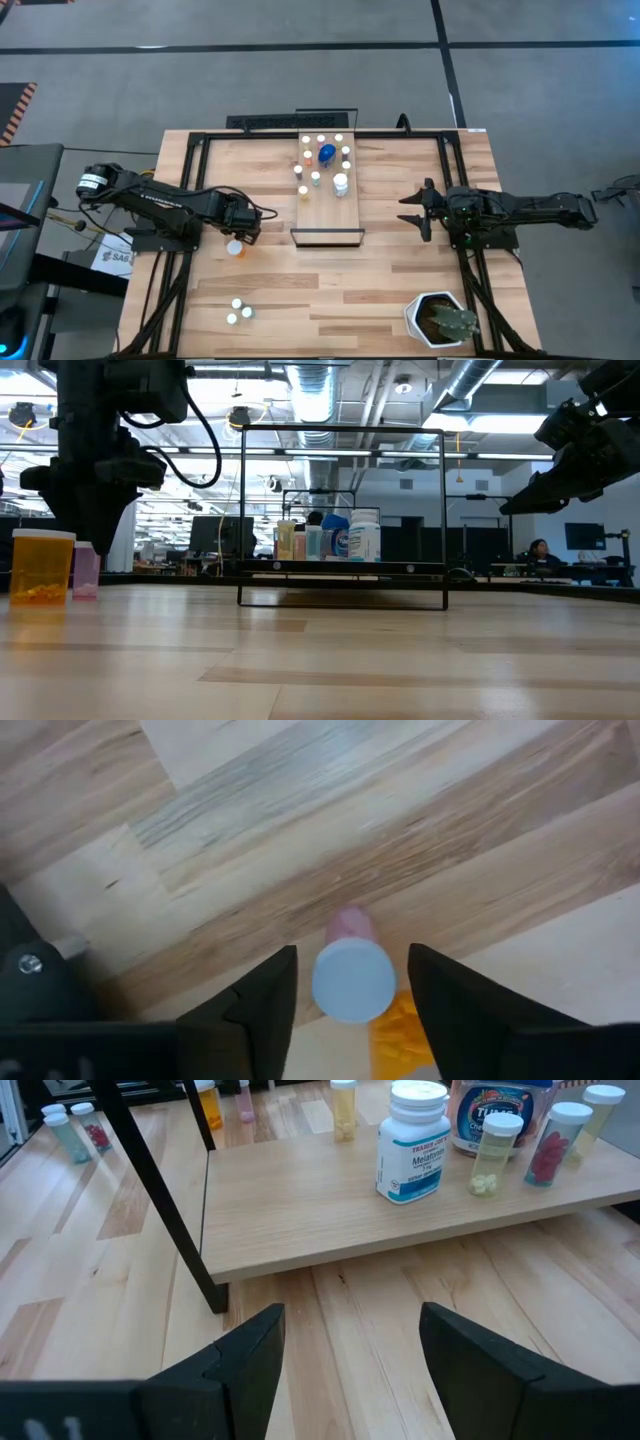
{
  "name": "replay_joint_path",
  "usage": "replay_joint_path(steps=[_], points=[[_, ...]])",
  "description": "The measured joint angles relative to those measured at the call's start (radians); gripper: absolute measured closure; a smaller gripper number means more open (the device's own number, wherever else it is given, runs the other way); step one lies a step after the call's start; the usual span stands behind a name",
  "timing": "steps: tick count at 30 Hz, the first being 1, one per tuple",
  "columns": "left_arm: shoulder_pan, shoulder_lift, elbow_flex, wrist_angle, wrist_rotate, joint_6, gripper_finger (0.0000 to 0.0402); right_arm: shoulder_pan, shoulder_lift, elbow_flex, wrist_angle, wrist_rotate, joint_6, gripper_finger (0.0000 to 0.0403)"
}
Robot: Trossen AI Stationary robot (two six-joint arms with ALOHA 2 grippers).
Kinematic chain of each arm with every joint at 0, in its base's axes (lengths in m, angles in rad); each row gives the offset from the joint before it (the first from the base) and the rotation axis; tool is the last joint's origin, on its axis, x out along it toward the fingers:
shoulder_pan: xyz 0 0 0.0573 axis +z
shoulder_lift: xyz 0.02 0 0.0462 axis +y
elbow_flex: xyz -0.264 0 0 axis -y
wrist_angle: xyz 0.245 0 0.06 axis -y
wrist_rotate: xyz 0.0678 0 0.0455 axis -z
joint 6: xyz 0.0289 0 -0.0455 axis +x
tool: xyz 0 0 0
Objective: Pick and place medicine bottles onto shelf by color
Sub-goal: Put the pink pill bottle on the shelf
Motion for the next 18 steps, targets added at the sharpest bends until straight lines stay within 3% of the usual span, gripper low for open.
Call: replay_joint_path(steps=[9,18], points=[[0.0,0.0,0.0,0.028,0.001,0.0,0.0293,0.0,0.0,0.0,0.0,0.0,0.0,0.0147],[0.033,0.0,0.044,0.033,-0.02,0.081,0.0297,0.0,0.0,0.0,0.0,0.0,0.0,0.0147]])
